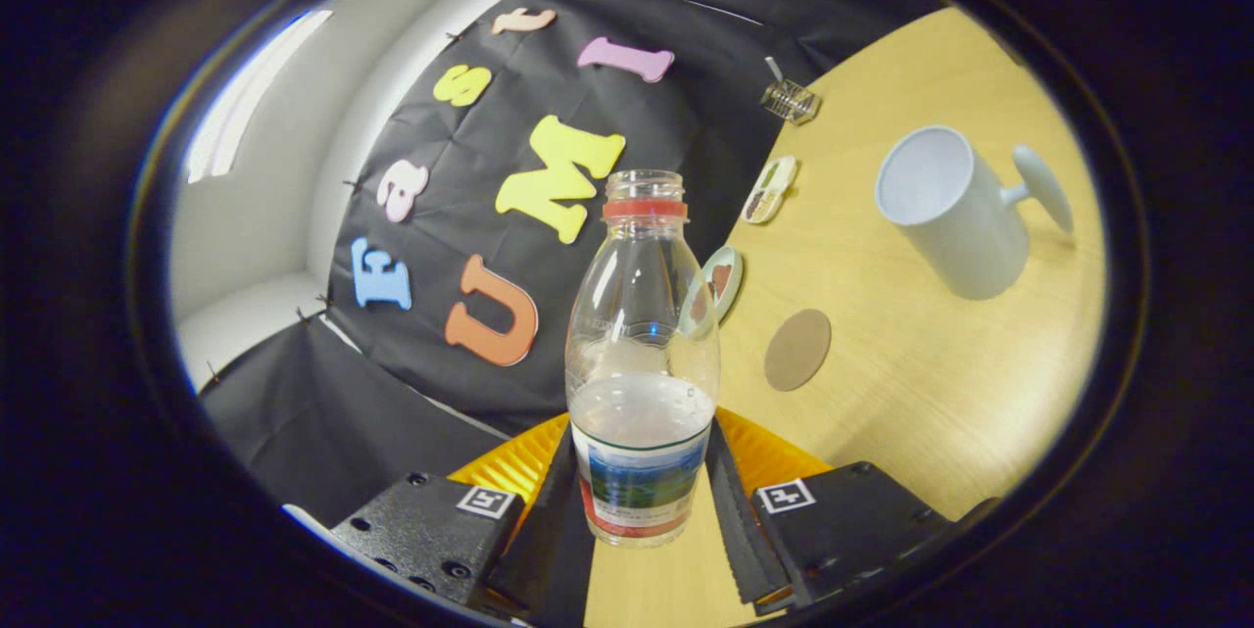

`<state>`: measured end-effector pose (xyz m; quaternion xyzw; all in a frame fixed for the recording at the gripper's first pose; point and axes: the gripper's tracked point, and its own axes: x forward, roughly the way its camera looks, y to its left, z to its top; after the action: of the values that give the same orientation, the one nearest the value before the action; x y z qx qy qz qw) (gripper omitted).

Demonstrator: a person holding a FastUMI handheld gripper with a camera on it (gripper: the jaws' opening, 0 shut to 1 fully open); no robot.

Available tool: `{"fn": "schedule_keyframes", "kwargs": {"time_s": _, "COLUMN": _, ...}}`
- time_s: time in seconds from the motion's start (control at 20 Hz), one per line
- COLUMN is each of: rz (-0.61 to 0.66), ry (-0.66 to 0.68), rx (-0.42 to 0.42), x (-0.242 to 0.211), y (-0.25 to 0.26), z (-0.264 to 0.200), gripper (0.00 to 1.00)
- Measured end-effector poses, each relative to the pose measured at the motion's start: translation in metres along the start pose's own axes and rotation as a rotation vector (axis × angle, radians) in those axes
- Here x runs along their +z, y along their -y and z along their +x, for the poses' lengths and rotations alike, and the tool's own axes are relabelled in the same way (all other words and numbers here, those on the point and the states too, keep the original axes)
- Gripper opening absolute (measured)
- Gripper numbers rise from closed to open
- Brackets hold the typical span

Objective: Take the bottle from table, then pour the juice into the cup, finally place the bottle on the coaster

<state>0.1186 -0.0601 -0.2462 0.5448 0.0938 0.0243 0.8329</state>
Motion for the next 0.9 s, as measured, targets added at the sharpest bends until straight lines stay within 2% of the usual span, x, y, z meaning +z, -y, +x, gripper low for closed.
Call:
{"fn": "schedule_keyframes", "kwargs": {"time_s": 0.3, "rz": 0.176, "ry": 0.026, "rx": 0.003, "x": 0.01, "y": 0.004, "z": 0.002, "gripper": 0.75}}
{"fn": "schedule_keyframes", "kwargs": {"time_s": 0.65, "rz": 0.327, "ry": 0.054, "rx": -0.013, "x": 0.019, "y": 0.01, "z": 0.006, "gripper": 0.74}}
{"fn": "schedule_keyframes", "kwargs": {"time_s": 0.9, "rz": 0.432, "ry": 0.083, "rx": 0.01, "x": 0.026, "y": 0.011, "z": 0.006, "gripper": 0.74}}
